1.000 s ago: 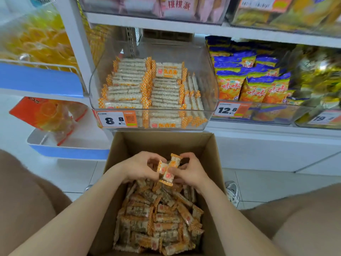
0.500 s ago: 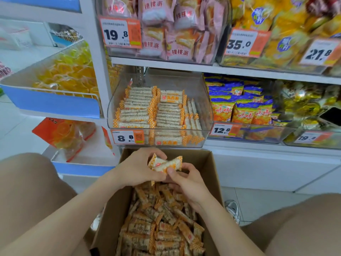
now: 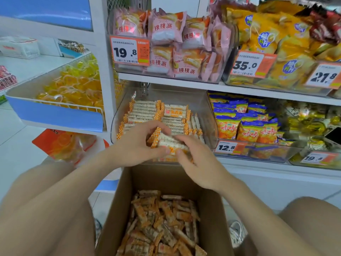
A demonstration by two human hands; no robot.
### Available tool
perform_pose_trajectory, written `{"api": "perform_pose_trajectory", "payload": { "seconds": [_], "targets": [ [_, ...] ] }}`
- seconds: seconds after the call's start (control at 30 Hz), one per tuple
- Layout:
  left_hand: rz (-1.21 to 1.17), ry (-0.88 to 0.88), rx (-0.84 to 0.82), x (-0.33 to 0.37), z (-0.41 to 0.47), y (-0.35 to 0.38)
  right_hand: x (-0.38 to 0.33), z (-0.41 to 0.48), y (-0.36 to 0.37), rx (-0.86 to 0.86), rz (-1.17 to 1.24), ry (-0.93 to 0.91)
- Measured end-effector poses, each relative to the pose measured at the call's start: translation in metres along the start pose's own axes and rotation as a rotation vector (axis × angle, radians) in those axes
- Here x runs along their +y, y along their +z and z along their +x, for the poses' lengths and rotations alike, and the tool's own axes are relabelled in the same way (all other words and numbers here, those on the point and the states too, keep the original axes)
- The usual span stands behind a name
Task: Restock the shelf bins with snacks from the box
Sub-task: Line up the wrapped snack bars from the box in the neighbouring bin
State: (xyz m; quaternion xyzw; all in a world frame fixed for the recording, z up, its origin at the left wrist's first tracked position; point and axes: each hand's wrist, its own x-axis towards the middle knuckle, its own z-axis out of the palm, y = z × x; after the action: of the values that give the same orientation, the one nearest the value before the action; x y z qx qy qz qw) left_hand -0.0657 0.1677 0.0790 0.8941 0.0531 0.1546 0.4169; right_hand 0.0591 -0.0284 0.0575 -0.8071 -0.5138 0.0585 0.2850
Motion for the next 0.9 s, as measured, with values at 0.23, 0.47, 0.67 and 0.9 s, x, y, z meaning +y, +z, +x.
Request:
{"api": "perform_pose_trajectory", "payload": {
  "seconds": [0.23, 0.47, 0.67, 0.9],
  "targets": [
    [0.566, -0.117, 0.073, -0.033, 0.041, -0.005, 0.045, 0.09, -0.028, 0.043, -0.397, 0.161],
    [0.675, -0.261, -0.158, -0.053, 0.097, -0.009, 0.072, 0.17, -0.002, -0.111, -0.494, 0.246],
    [0.7, -0.375, -0.27, -0.074, 0.127, -0.006, 0.088, 0.203, 0.02, -0.144, -0.351, 0.365],
    [0.741, -0.472, -0.402, -0.09, 0.128, -0.011, 0.101, 0.217, 0.015, -0.106, -0.267, 0.269]
  ]
}}
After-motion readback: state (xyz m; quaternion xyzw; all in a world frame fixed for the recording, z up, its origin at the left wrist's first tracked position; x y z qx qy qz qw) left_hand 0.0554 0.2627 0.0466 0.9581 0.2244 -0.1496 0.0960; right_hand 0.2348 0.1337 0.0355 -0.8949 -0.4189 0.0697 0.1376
